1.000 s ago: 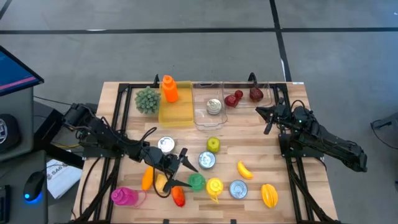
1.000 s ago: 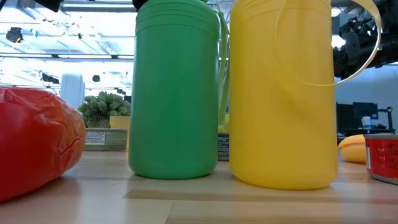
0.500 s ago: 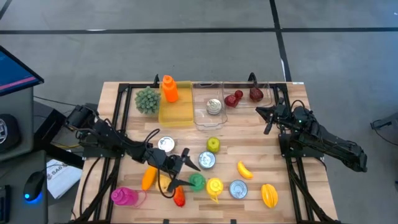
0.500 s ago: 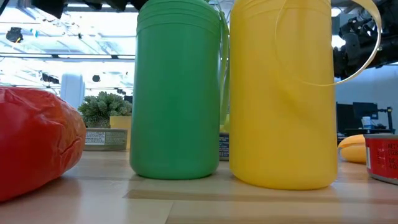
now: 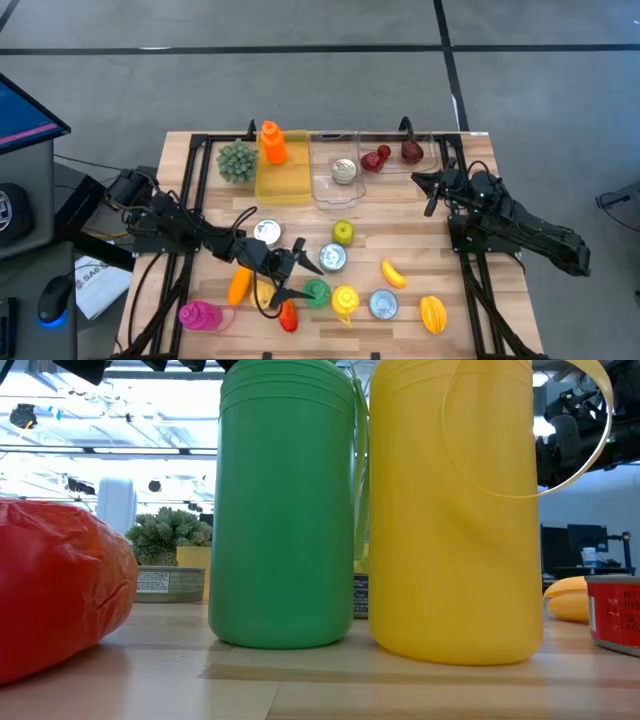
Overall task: Pick & Place Food Item
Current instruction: Put the green bottle into the yellow bin
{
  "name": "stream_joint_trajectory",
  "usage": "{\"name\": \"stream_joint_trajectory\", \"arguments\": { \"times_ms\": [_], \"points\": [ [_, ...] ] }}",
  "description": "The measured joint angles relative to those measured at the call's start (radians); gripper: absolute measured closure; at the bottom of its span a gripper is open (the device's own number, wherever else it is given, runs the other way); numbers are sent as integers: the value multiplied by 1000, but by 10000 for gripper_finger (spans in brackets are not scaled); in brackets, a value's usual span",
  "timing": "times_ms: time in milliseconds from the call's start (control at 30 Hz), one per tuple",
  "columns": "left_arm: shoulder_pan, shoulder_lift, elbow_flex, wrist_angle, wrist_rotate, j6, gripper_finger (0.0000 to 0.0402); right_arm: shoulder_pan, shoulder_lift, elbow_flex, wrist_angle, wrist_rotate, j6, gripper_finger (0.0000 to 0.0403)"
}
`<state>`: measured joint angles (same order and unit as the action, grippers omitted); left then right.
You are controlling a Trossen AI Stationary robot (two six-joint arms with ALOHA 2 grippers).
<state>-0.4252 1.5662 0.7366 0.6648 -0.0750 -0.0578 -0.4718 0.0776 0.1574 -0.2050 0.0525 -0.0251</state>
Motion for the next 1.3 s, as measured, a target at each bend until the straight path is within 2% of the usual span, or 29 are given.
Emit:
{"name": "stream_joint_trajectory", "arguments": {
  "times_ms": [1000,1100,1300],
  "points": [
    [-1,16,16,-30,0,0,118,0,0,0,0,0,0,370],
    [0,16,16,-16,0,0,128,0,0,0,-1,0,0,370],
    [0,16,16,-12,1,0,173,0,0,0,-1,0,0,370]
  ]
}}
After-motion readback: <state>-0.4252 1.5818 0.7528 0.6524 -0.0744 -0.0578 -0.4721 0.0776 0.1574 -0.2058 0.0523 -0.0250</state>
